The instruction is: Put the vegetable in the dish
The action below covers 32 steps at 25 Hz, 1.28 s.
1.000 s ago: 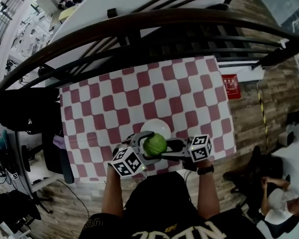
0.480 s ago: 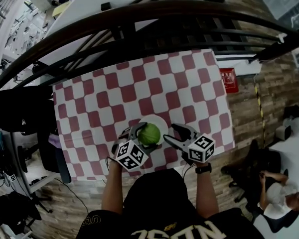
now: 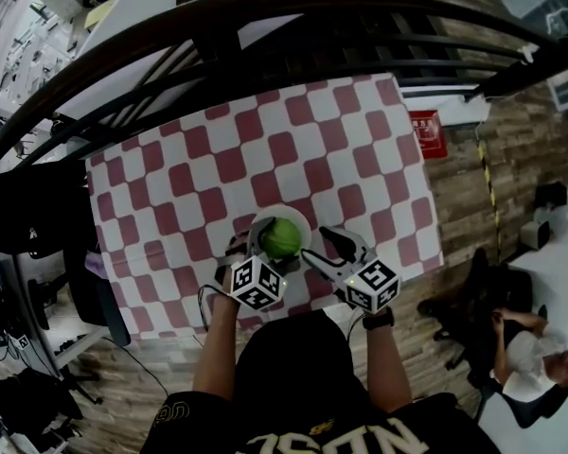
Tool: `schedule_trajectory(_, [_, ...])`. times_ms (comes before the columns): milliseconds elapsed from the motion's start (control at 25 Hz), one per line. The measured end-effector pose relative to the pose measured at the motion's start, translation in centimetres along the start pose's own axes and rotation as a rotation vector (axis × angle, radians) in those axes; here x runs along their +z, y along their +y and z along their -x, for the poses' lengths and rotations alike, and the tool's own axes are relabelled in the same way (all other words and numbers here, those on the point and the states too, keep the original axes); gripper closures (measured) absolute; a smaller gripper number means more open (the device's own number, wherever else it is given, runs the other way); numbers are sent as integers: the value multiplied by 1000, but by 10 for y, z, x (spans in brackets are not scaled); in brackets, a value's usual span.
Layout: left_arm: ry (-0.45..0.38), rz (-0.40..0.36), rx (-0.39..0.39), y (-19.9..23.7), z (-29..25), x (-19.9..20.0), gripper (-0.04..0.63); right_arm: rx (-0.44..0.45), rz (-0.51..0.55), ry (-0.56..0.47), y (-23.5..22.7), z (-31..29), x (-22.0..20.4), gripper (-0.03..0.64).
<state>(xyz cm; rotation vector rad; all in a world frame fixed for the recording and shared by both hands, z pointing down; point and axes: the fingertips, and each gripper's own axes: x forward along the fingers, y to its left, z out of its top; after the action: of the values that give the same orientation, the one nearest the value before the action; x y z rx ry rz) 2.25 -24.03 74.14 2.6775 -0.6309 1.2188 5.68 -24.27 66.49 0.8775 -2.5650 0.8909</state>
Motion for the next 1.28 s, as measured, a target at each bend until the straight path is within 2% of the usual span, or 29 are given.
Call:
schedule_trajectory(120, [-18, 44, 20, 1, -5, 0, 132, -3, -10, -26, -1, 8, 4, 344])
schedule_trajectory(360, [-141, 156, 93, 18, 4, 20, 130, -20, -22, -88, 2, 24, 17, 344])
schedule_trajectory(560, [-208, 197, 130, 15, 37, 38, 130, -78, -2, -137, 22, 43, 28, 345])
schedule_trajectory(680, [-289, 237, 206, 23, 67, 54, 130, -117, 43, -191, 33, 50, 46, 351])
schedule_trajectory(880, [-461, 376, 365, 30, 141, 74, 133, -209, 113, -254, 61, 62, 69, 398])
schedule_trajectory(960, [-514, 411, 421, 31, 170, 76, 161, -226, 135, -283, 75, 65, 81, 435])
schedule_trajectory(1120, [-593, 439, 508, 27, 222, 78, 271, -244, 179, -340, 108, 72, 101, 511])
schedule_trajectory(1280, [-677, 477, 569, 28, 270, 87, 345, -265, 219, -355, 139, 76, 118, 547])
